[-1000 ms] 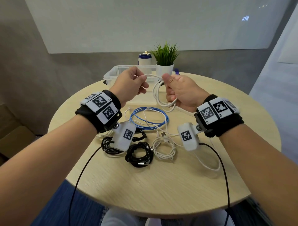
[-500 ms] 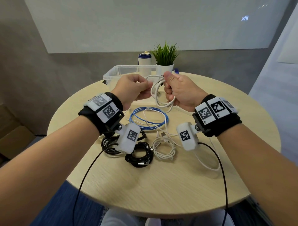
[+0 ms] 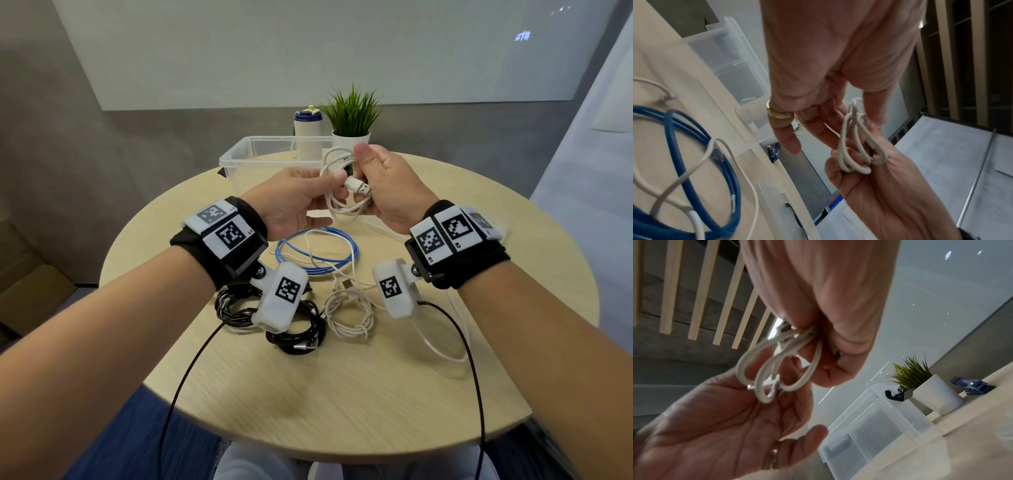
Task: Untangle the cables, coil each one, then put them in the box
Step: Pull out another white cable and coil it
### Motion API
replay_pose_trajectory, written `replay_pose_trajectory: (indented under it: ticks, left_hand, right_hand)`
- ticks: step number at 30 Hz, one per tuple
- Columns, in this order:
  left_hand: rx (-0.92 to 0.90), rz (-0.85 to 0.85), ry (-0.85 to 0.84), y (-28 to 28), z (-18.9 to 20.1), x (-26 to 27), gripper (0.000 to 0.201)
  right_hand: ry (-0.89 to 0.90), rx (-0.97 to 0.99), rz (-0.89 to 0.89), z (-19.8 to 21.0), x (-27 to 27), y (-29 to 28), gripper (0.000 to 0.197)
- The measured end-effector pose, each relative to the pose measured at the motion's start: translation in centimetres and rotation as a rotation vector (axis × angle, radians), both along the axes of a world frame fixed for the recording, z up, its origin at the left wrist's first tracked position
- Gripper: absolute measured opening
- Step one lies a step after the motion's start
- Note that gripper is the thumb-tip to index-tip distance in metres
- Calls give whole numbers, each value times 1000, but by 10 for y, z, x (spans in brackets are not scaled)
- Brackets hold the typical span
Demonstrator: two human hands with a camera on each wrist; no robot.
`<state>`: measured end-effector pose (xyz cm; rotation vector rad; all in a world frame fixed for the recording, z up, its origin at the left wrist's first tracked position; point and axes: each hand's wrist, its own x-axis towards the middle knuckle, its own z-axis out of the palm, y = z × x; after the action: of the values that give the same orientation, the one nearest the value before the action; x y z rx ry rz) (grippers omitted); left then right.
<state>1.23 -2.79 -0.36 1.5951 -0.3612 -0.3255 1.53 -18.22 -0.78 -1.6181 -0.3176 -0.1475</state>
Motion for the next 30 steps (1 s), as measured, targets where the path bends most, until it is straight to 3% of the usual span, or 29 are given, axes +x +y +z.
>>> replay_pose_trajectory:
  ticks: [6,11,18,23,30]
  left_hand:
    - [-74,-112,92,-1,-2,-4,24]
    - [27,-181,141,0,2,-5,31]
    - [60,38,66,-2,-2,-6,11]
    - [253,350,-121,0,-9,4,23]
    - [379,405,-176,-4,-3,2,15]
  right_hand:
    - [34,36,43,0,-3,-2,37]
    - [12,26,23,-2,-1,-3,37]
    - [87,131,107,-1,0,-9,34]
    - [78,64,108,0,0,-12,30]
    - [122,87,39,0,-2,-6,31]
